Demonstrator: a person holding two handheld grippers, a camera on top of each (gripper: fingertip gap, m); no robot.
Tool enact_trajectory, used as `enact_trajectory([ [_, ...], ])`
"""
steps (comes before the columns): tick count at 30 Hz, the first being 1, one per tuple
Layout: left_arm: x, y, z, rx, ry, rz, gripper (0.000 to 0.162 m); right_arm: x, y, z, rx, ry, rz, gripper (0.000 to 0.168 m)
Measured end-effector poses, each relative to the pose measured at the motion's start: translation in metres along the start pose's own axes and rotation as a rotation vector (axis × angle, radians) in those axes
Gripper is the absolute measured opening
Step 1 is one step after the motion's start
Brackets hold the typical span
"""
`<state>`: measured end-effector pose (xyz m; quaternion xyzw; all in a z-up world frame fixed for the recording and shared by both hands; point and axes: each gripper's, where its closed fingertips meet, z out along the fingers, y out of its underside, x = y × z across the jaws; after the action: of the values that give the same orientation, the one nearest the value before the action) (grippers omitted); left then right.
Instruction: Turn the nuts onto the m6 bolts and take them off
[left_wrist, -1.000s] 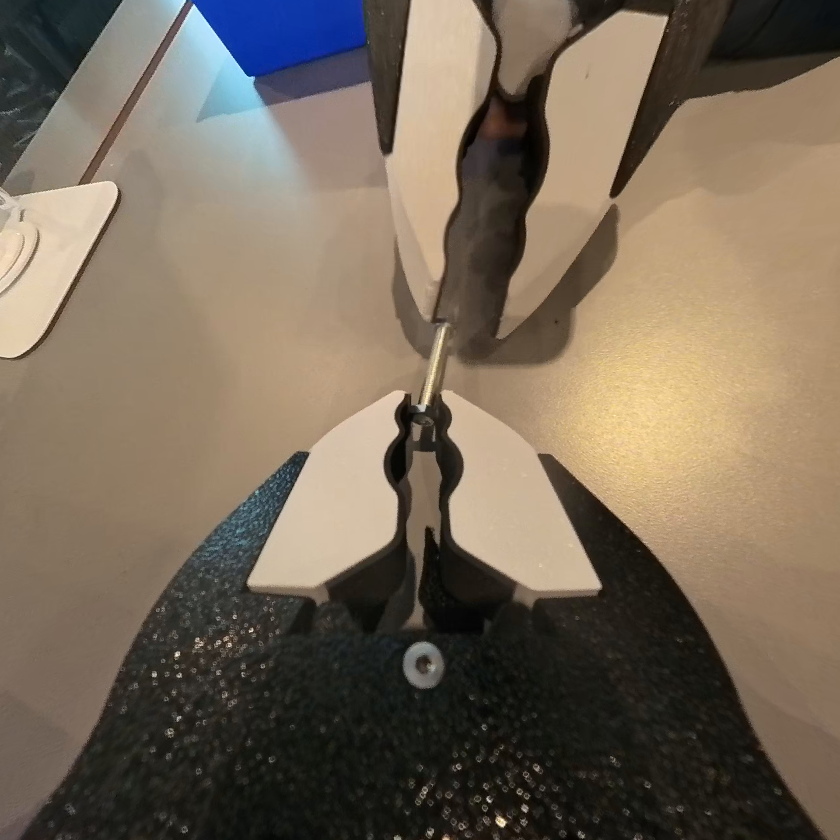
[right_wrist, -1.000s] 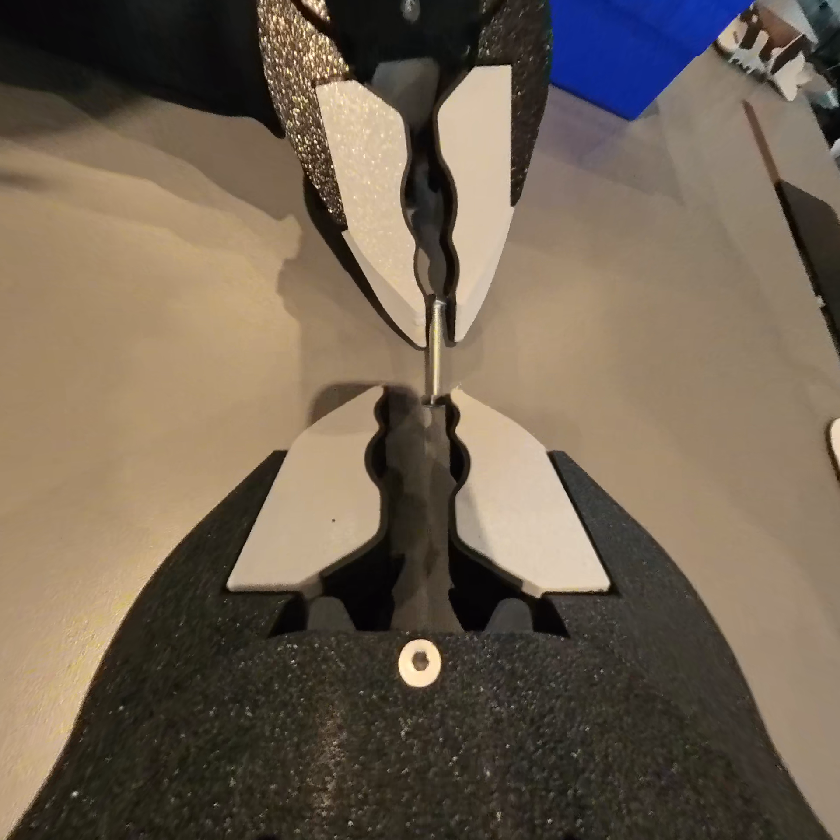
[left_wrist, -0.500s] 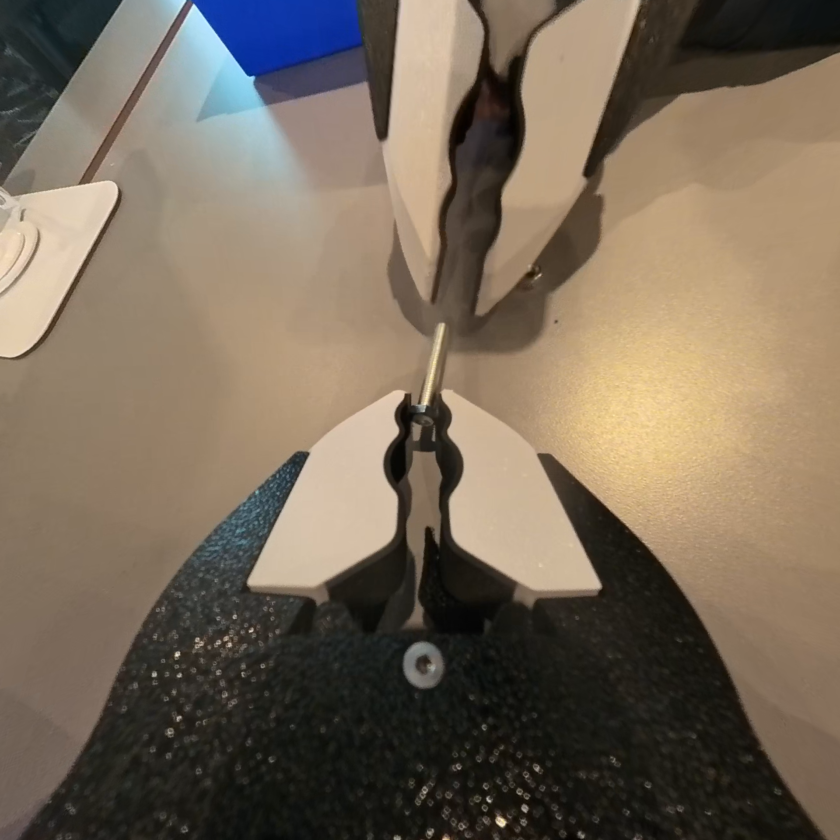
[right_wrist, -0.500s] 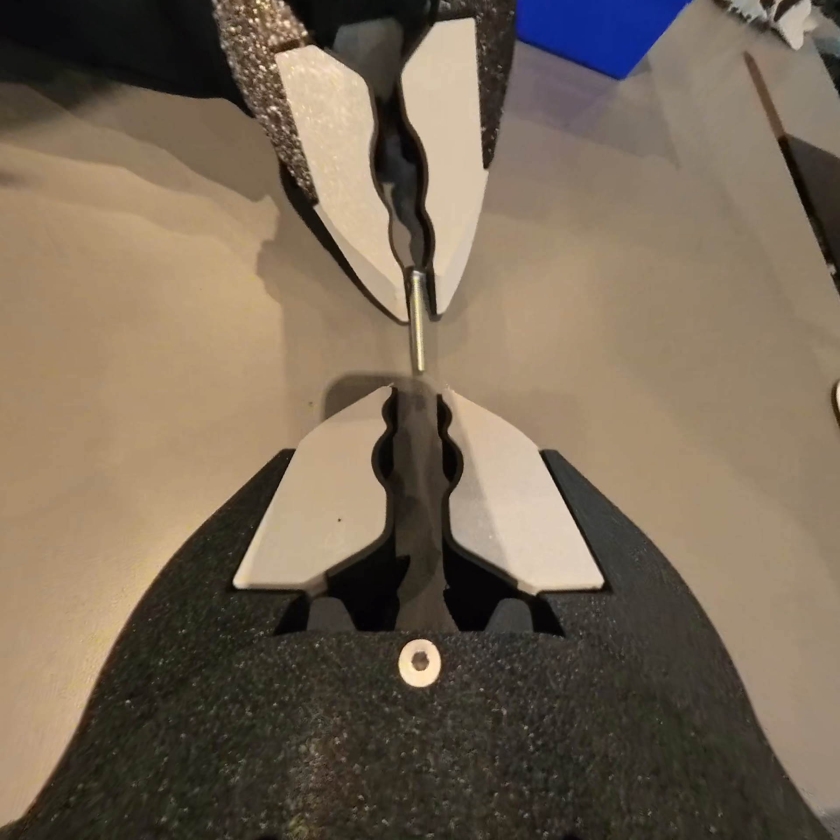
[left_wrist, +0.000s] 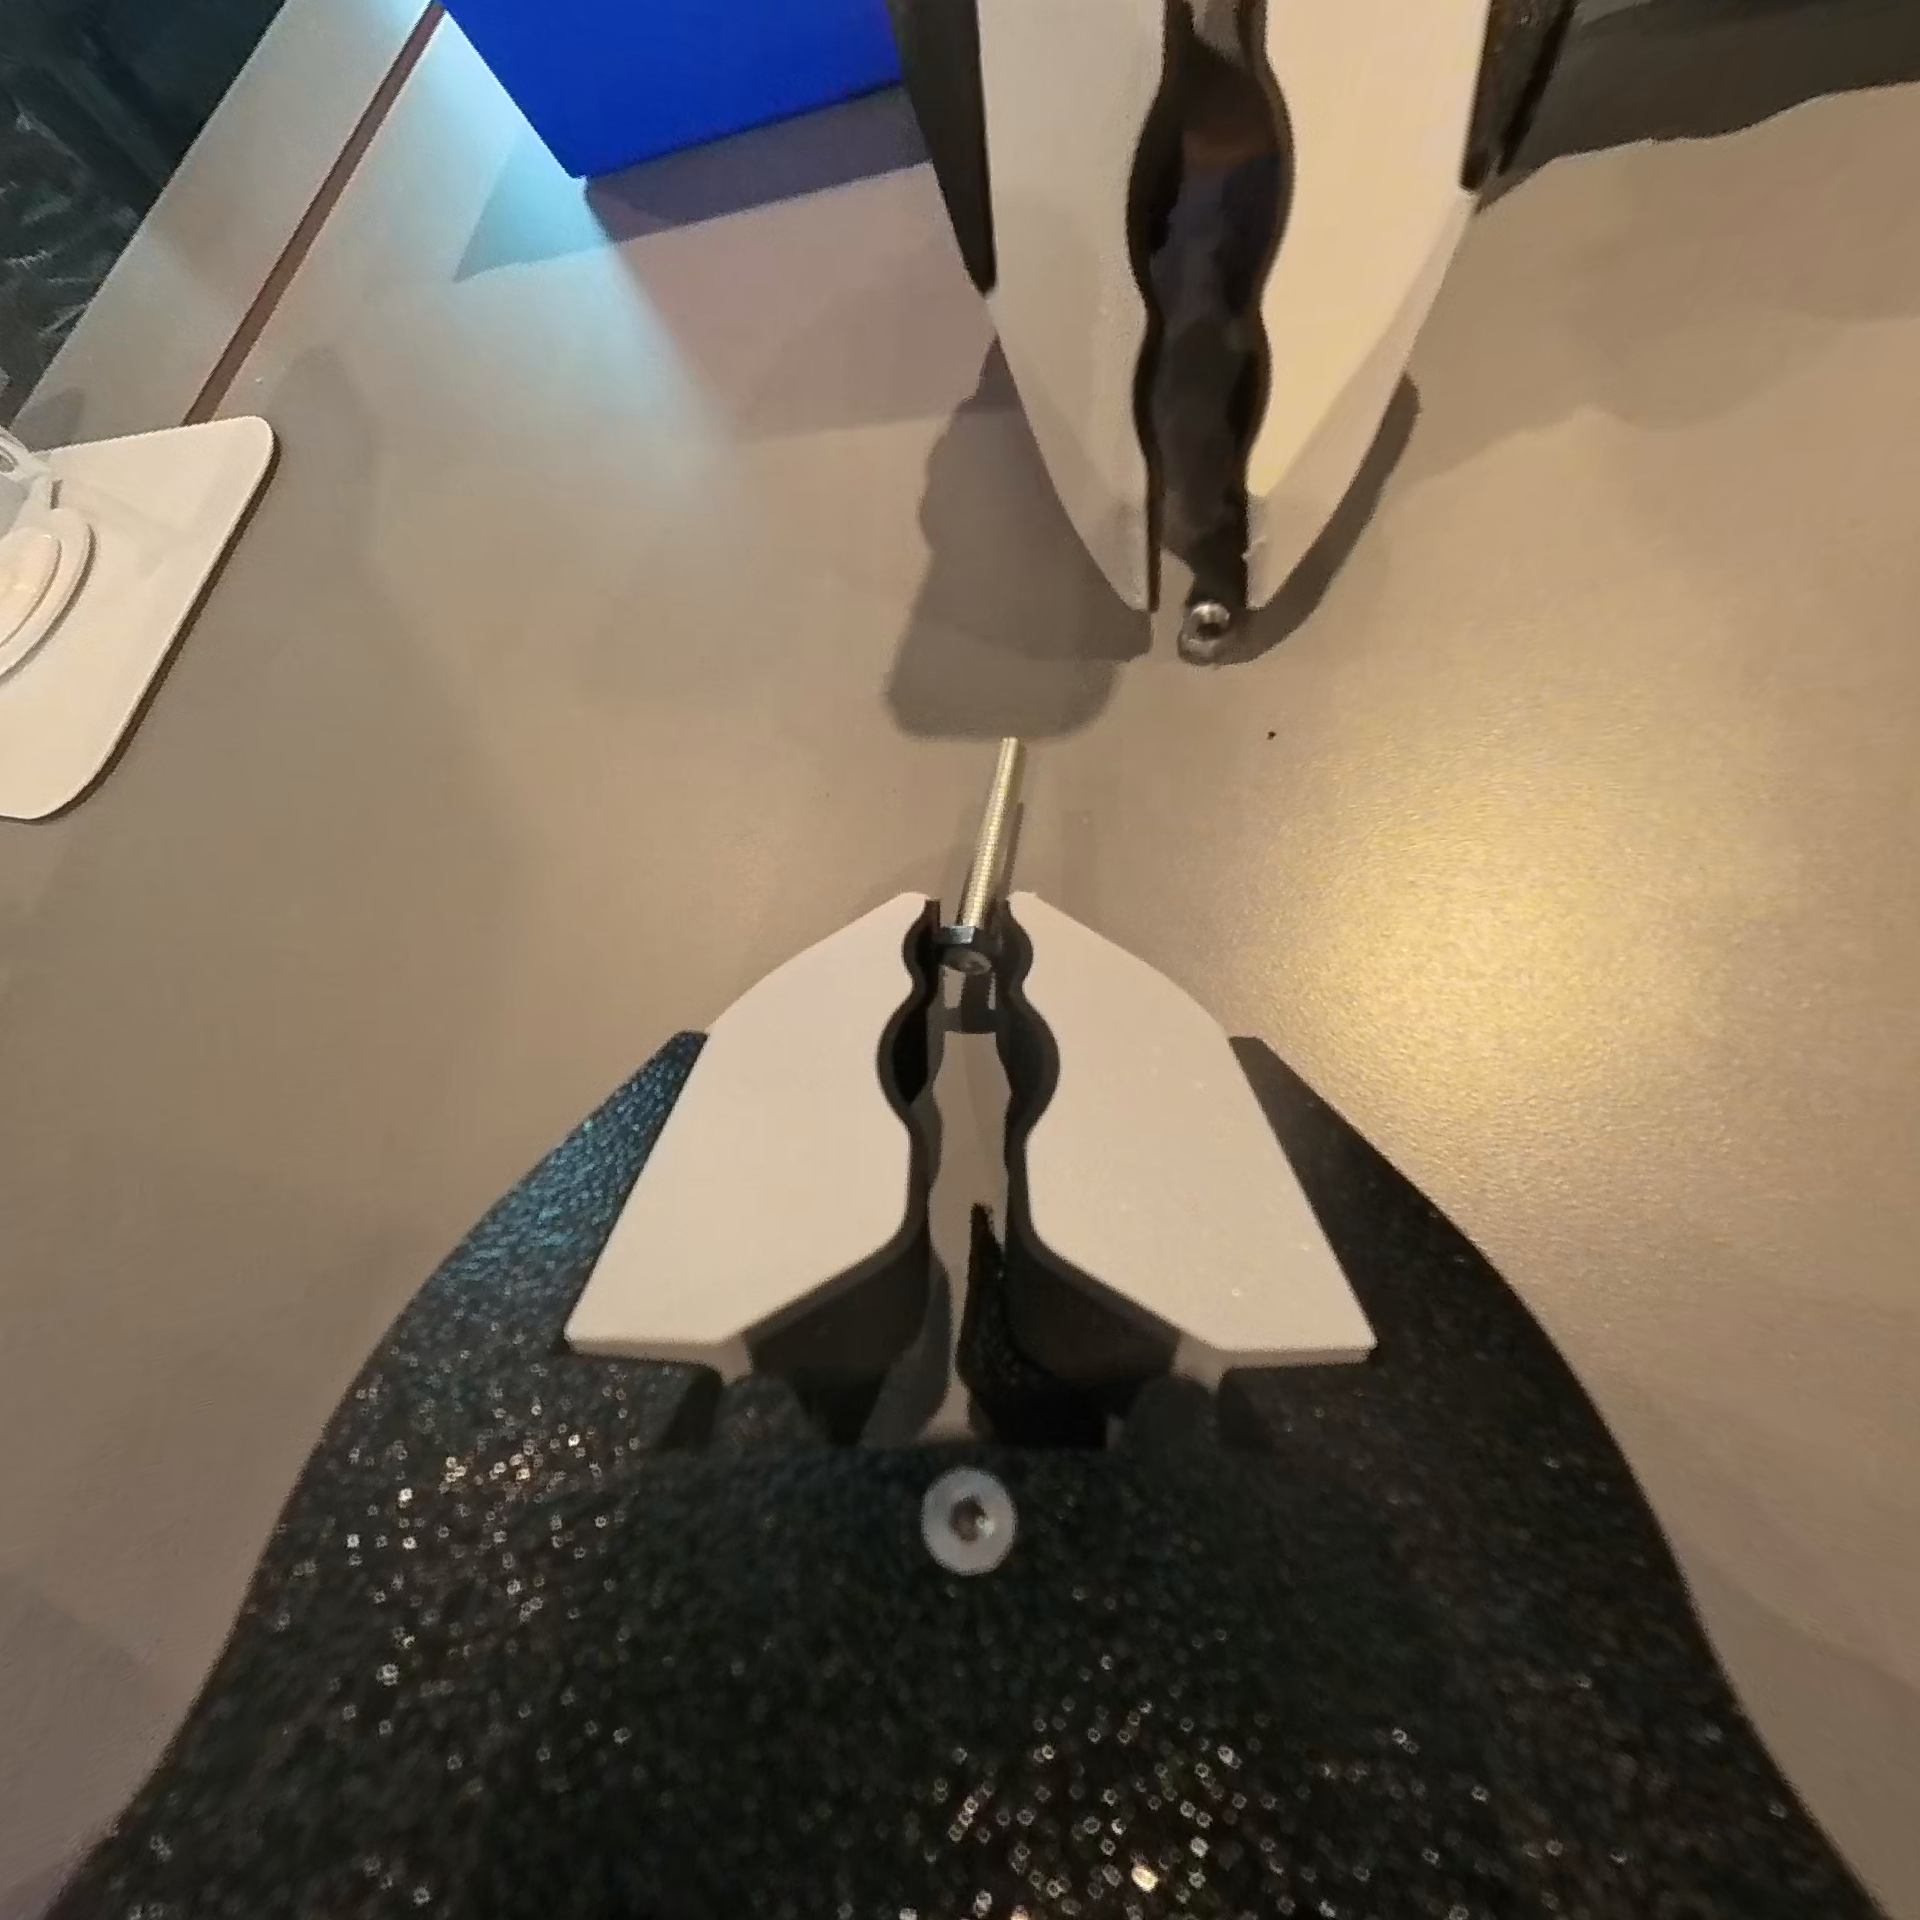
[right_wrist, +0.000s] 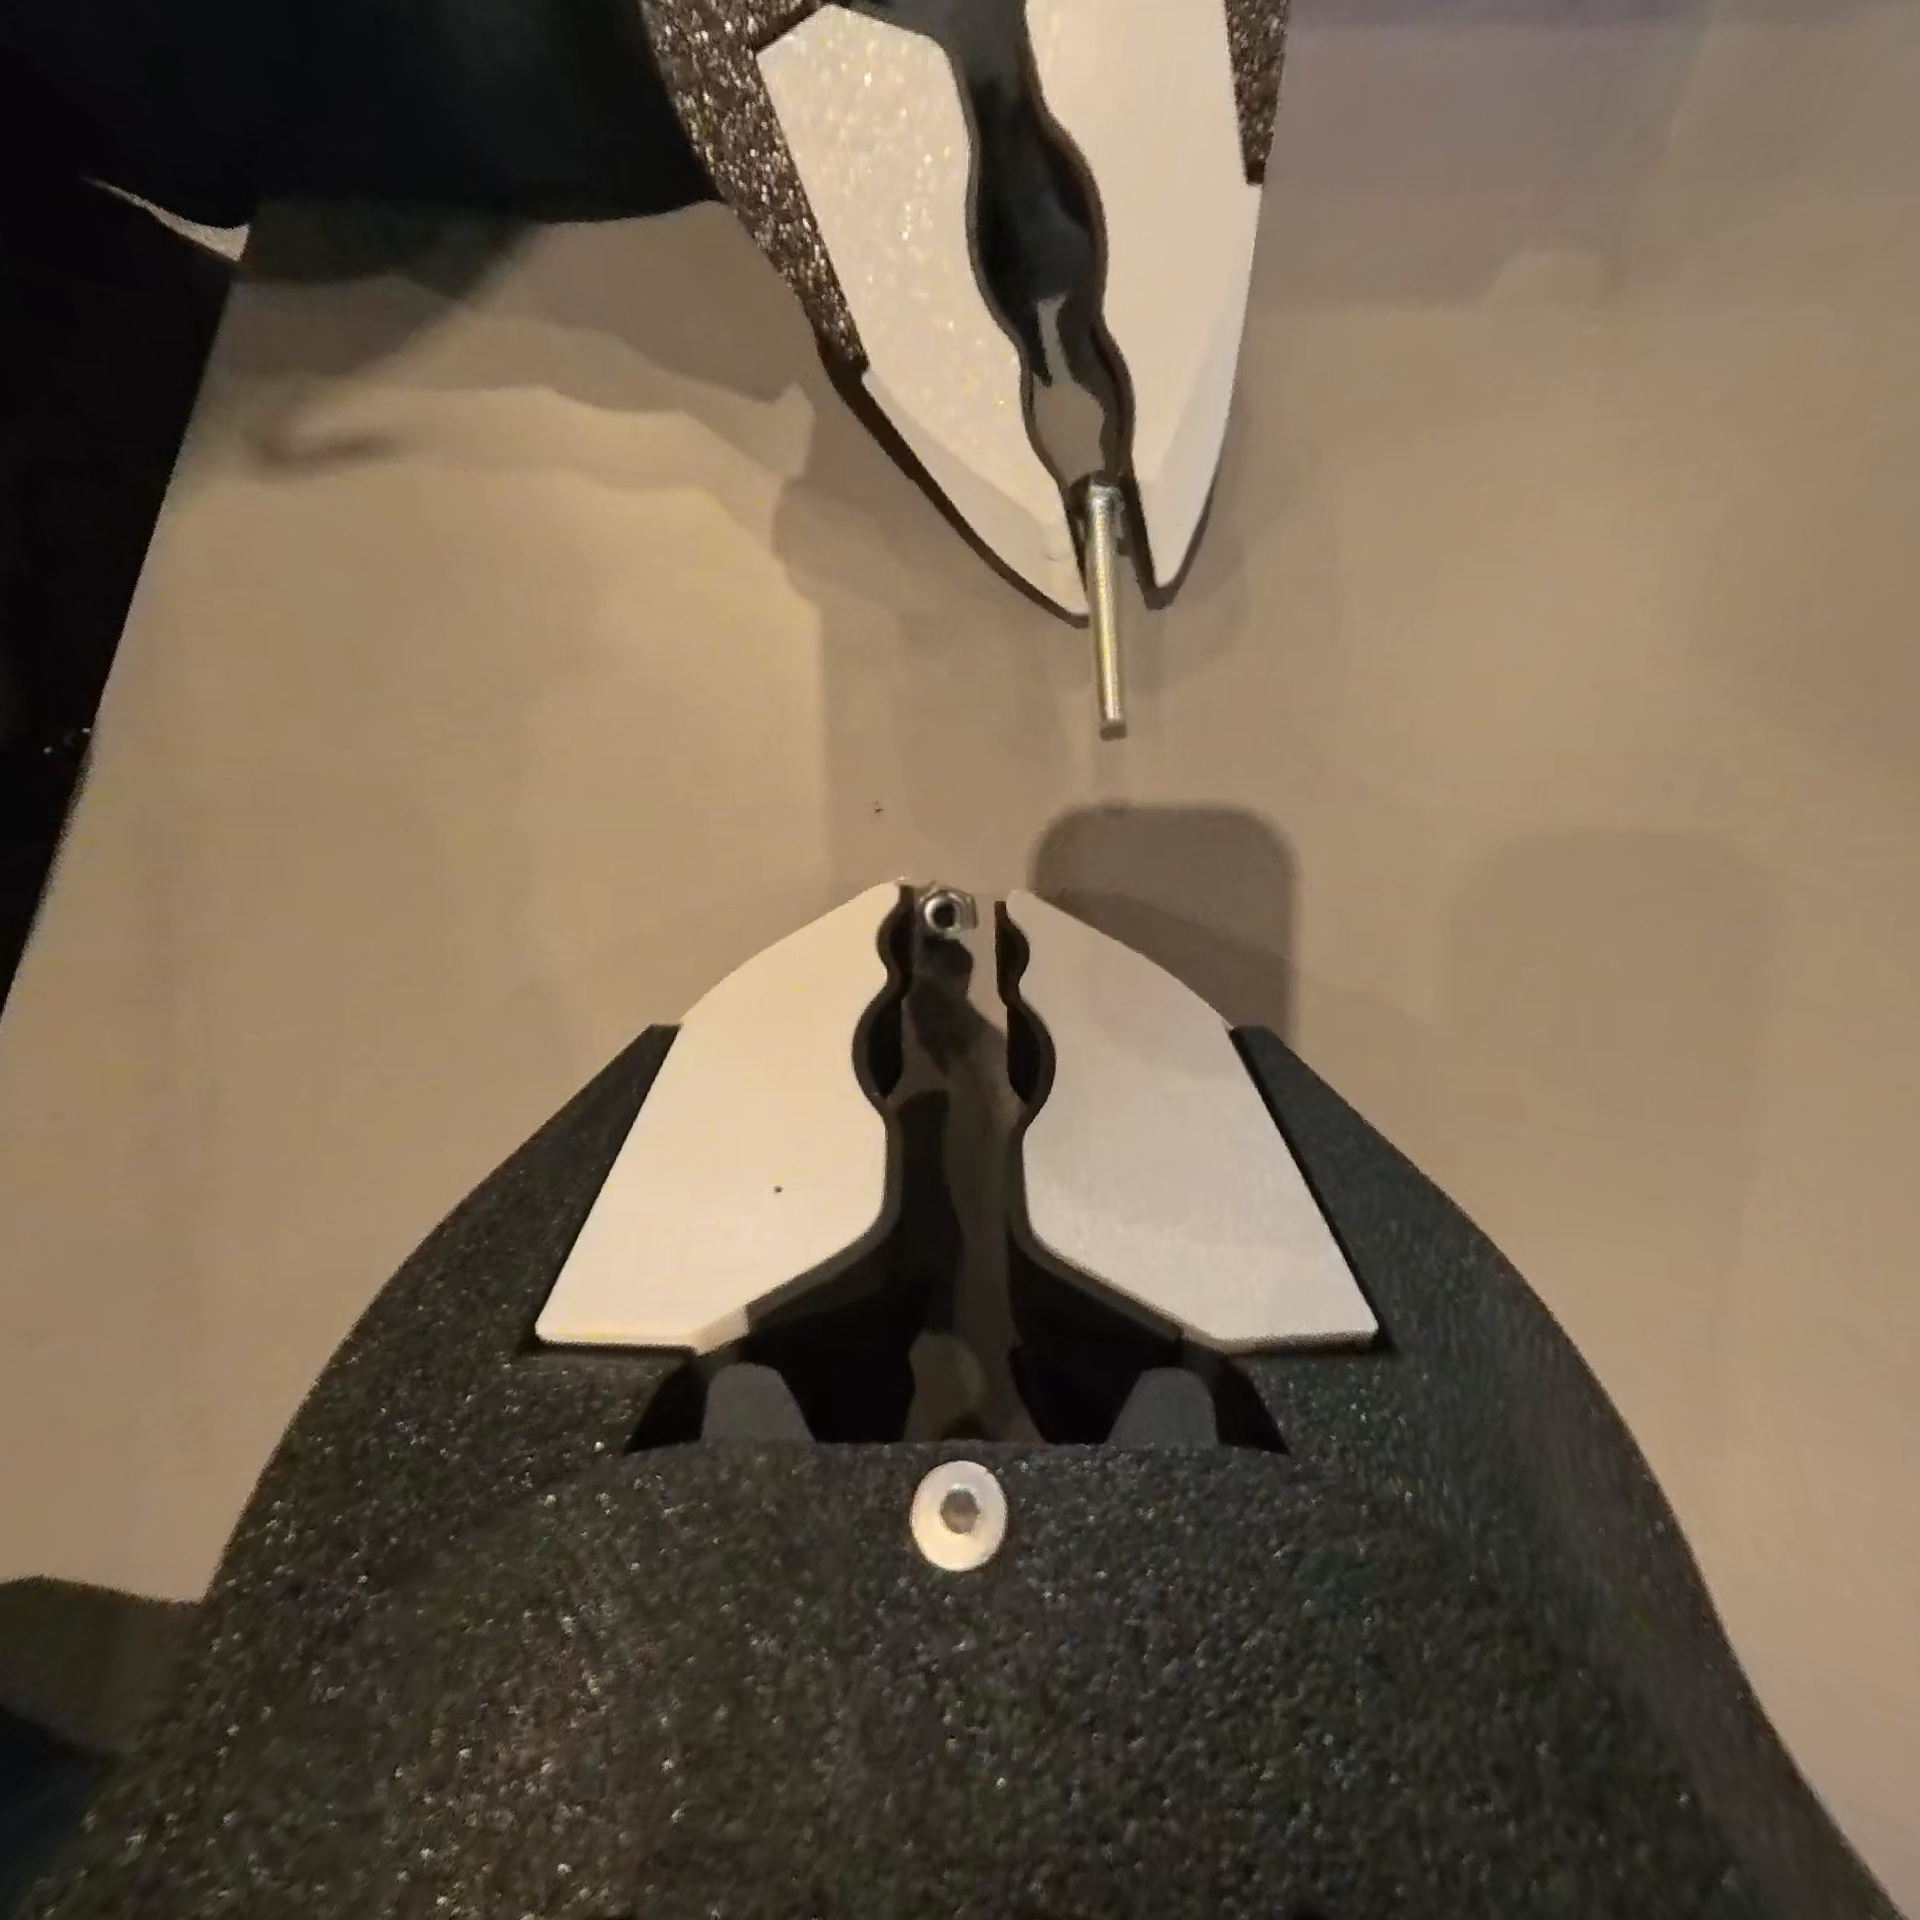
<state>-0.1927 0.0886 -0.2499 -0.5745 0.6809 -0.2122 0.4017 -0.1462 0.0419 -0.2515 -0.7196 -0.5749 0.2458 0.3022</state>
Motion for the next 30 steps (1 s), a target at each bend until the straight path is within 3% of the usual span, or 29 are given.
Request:
enact_trajectory([
  [6, 0.000, 0.000, 0.000, 0.000, 0.000, 0.000, 0.010, -0.002, 0.004, 0.004, -0.024, -0.024, 0.025, 0.021],
  [8, 0.000, 0.000, 0.000, 0.000, 0.001, 0.000, 0.010, -0.001, 0.004, 0.004, -0.035, -0.009, -0.003, 0.011],
  [11, 0.000, 0.000, 0.000, 0.000, 0.001, 0.000, 0.010, -0.003, 0.003, 0.005, -0.047, -0.007, -0.034, 0.010],
  [17, 0.000, -0.001, 0.000, 0.004, 0.000, 0.009, 0.010, -0.007, -0.036, -0.013, 0.079, 0.045, -0.105, 0.010],
  [20, 0.001, -0.001, 0.000, 0.007, -0.002, 0.016, 0.010, -0.006, -0.059, -0.052, 0.101, 0.235, -0.160, 0.010],
  [24, 0.001, -0.001, -0.001, 0.013, -0.008, 0.032, 0.010, 0.004, -0.051, -0.141, 0.025, 0.619, -0.148, 0.010],
  [27, 0.001, -0.002, -0.001, 0.017, -0.015, 0.040, 0.010, 0.022, 0.001, -0.217, -0.086, 0.891, 0.056, 0.009],
  [30, 0.001, -0.002, -0.001, 0.019, -0.020, 0.044, 0.010, 0.037, 0.079, -0.245, -0.268, 0.909, 0.306, 0.009],
])
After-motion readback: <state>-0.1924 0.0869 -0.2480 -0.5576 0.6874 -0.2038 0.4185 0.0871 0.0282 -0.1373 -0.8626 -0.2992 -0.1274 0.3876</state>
